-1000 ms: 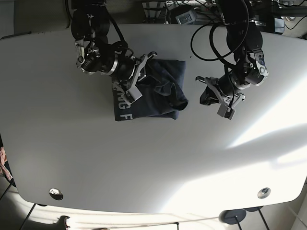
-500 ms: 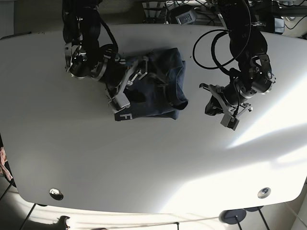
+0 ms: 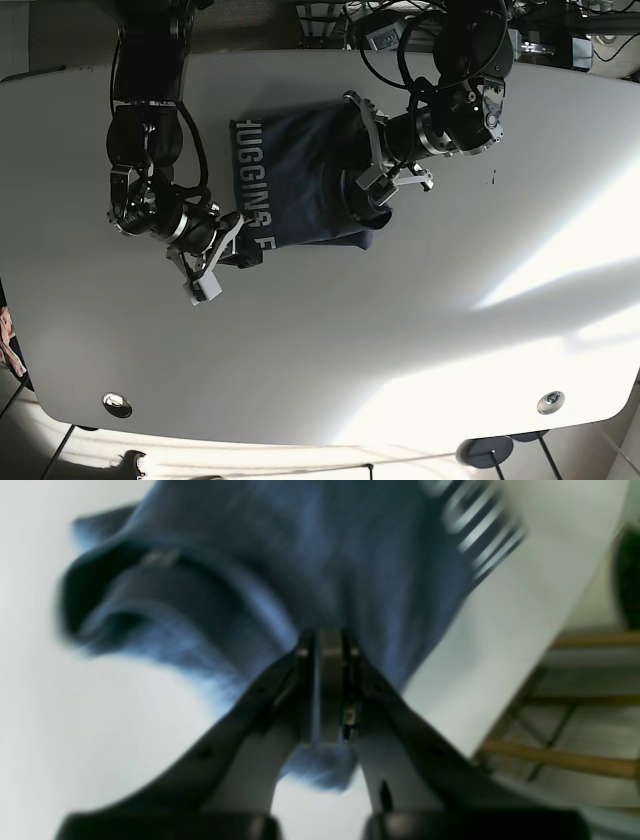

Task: Fold the T-shirt properly
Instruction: 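Press and square the navy bundle with both grippers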

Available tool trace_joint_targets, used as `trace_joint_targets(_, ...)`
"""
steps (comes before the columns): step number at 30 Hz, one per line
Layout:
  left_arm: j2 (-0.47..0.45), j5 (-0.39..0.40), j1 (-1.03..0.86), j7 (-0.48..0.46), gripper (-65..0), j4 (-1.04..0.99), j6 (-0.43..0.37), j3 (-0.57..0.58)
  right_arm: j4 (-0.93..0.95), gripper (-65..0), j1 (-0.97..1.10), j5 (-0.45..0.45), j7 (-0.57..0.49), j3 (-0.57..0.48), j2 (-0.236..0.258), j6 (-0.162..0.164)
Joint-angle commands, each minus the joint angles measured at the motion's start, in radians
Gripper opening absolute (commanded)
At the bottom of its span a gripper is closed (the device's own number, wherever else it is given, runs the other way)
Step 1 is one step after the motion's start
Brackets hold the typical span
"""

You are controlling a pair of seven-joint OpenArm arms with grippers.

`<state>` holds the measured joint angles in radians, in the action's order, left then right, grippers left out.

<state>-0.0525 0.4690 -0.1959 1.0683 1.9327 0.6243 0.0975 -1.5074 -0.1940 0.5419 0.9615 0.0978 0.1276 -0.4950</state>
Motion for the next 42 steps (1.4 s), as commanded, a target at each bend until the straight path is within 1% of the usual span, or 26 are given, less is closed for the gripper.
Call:
trace_joint_targets(1,0.009,0.017,0.0,-0.017,-65.0,0.012,-0.019,0.015,0.028,-57.1,-0.026,-0.015,-0.094,-0.002,0.007,-0.003)
trace_joint_targets(4,0.009,0.017,-0.015,-0.017,-65.0,-0.02,-0.021,0.014,0.115,-56.9,-0.028,-0.07,-0.212,-0.074,0.014,-0.003)
trace_joint_targets(5,0.007,0.017,-0.015,-0.018,-65.0,-0.042,-0.021,0.014,0.167,-56.9,-0.028,-0.095,-0.272,-0.088,0.014,-0.003)
trace_joint_targets(7,0.006,0.017,-0.018,-0.018,-65.0,-0.059,-0.021,0.014,0.233,-56.9,-0.028,-0.118,-0.352,-0.092,0.013,-0.004)
trace_joint_targets(9,-0.022,0.017,-0.014,-0.024,-65.0,-0.106,-0.021,0.012,0.342,-56.9,-0.028,-0.125,-0.473,-0.092,0.014,-0.004)
trace_joint_targets(10,-0.028,0.018,-0.014,-0.043,-65.0,-0.117,-0.021,0.014,0.373,-56.9,-0.031,-0.125,-0.508,-0.094,0.016,-0.006)
trace_joint_targets(11,-0.03,0.017,-0.014,-0.078,-65.0,-0.126,-0.021,0.014,0.4,-56.9,-0.042,-0.125,-0.533,-0.094,0.036,-0.012)
trace_joint_targets(12,-0.037,0.015,-0.012,-0.095,-65.0,-0.141,-0.021,0.014,0.407,-56.9,-0.046,-0.121,-0.534,-0.094,0.054,-0.034)
trace_joint_targets(13,-0.053,0.017,-0.012,-0.107,-65.0,-0.174,-0.021,0.015,0.405,-56.9,-0.046,-0.119,-0.534,-0.091,0.068,-0.066)
trace_joint_targets(14,-0.059,0.017,-0.003,-0.113,-65.0,-0.192,-0.021,0.015,0.403,-57.1,-0.048,-0.119,-0.534,-0.089,0.073,-0.08)
trace_joint_targets(16,-0.062,0.017,0.026,-0.118,-65.0,-0.229,-0.021,0.014,0.37,-57.1,-0.046,-0.118,-0.533,-0.089,0.102,-0.083)
trace_joint_targets(18,-0.062,0.018,0.029,-0.115,-65.0,-0.215,-0.021,0.014,0.328,-57.1,-0.04,-0.118,-0.52,-0.089,0.113,-0.089)
trace_joint_targets(20,-0.062,0.018,0.029,-0.112,-65.0,-0.129,-0.021,0.014,0.275,-57.1,-0.029,-0.118,-0.456,-0.089,0.114,-0.09)
trace_joint_targets(22,-0.062,0.018,0.022,-0.11,-65.0,-0.052,-0.021,0.014,0.193,-57.1,-0.014,-0.118,-0.413,-0.089,0.114,-0.09)
trace_joint_targets(25,-0.062,0.018,-0.006,-0.11,-65.0,-0.036,-0.021,0.012,0.144,-57.1,-0.009,-0.121,-0.385,-0.089,0.116,-0.093)
trace_joint_targets(26,-0.062,0.018,-0.018,-0.11,-65.0,-0.037,-0.021,0.011,0.147,-57.1,-0.012,-0.127,-0.385,-0.089,0.116,-0.107)
trace_joint_targets(27,-0.062,0.018,-0.041,-0.11,-65.0,-0.037,-0.021,-0.005,0.182,-57.1,-0.017,-0.127,-0.387,-0.089,0.116,-0.133)
trace_joint_targets(29,-0.06,0.018,-0.066,-0.116,-65.0,-0.046,-0.021,-0.037,0.253,-57.1,-0.054,-0.127,-0.388,-0.089,0.116,-0.173)
trace_joint_targets(30,-0.059,0.018,-0.069,-0.118,-65.0,-0.075,-0.021,-0.048,0.316,-57.1,-0.063,-0.127,-0.41,-0.089,0.117,-0.199)
trace_joint_targets(32,-0.056,0.018,-0.064,-0.119,-65.0,-0.134,-0.021,-0.055,0.373,-57.1,-0.063,-0.127,-0.494,-0.092,0.137,-0.203)
trace_joint_targets(34,-0.056,0.018,-0.046,-0.129,-65.0,-0.181,-0.021,-0.055,0.417,-57.1,-0.061,-0.127,-0.542,-0.092,0.14,-0.203)
trace_joint_targets(36,-0.056,0.018,-0.001,-0.144,-65.0,-0.227,-0.021,-0.057,0.433,-57.1,-0.057,-0.127,-0.559,-0.092,0.145,-0.203)
trace_joint_targets(39,-0.054,0.018,0.072,-0.145,-65.0,-0.322,-0.021,-0.055,0.431,-57.1,-0.031,-0.127,-0.56,-0.089,0.171,-0.203)
trace_joint_targets(42,-0.054,0.018,0.171,-0.147,-65.0,-0.431,-0.021,-0.055,0.428,-57.1,-0.011,-0.125,-0.562,-0.088,0.179,-0.203)
